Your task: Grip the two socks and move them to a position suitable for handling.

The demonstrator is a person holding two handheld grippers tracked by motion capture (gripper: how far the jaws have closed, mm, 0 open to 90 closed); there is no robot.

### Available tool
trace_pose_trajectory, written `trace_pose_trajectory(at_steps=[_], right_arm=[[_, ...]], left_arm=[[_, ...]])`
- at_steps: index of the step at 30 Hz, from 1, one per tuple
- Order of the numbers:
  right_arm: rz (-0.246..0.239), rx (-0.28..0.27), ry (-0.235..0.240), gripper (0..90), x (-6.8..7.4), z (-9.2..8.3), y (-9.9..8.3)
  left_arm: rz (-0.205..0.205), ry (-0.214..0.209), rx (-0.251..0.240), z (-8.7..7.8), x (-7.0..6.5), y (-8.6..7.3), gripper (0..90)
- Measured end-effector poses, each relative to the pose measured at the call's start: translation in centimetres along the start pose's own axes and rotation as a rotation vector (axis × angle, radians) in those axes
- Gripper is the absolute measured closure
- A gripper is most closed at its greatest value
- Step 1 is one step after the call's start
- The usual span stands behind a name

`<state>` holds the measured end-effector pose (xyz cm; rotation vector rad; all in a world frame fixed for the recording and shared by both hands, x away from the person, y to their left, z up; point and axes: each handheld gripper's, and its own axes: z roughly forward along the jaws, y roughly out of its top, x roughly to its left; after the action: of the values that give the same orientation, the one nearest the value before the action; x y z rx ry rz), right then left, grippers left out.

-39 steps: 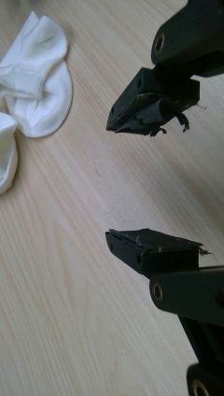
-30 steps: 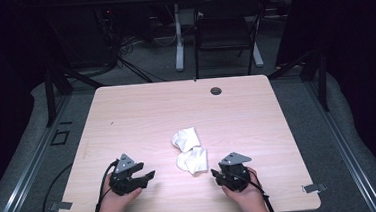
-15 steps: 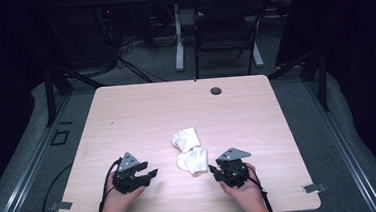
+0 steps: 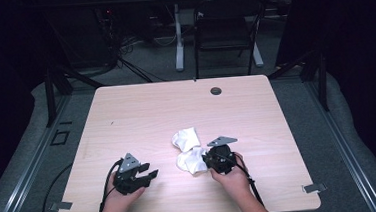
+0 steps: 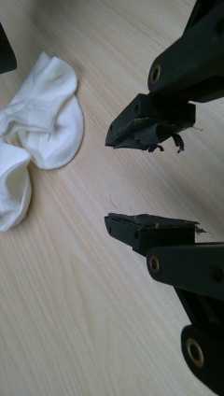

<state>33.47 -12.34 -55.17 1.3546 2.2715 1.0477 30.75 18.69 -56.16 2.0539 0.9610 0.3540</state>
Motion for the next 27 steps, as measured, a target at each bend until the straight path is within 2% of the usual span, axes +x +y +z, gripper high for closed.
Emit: trace_pose_trajectory(at_steps=[3,5,12,21,27], right_arm=[[0.011,0.011,-0.005,87.7,0.0,0.5,0.1],[0.009,0.022,-0.002,90.0,0.1,0.8,0.2],[0.015,0.024,0.007,90.0,0.3,1.4,0.4],[-0.002,0.033,0.007,90.0,0.7,2.6,1.1],[-0.007,0.064,0.008,90.0,0.9,3.5,1.1]], left_arm=[[0.000,-0.009,0.004,0.0,0.1,0.0,57.1],[-0.006,-0.011,0.003,0.1,0.0,0.0,57.3],[0.003,-0.009,0.013,0.1,0.0,0.0,57.2],[0.002,-0.010,0.012,0.2,0.0,0.0,57.2],[-0.005,-0.011,0.007,0.1,0.1,0.0,57.2]])
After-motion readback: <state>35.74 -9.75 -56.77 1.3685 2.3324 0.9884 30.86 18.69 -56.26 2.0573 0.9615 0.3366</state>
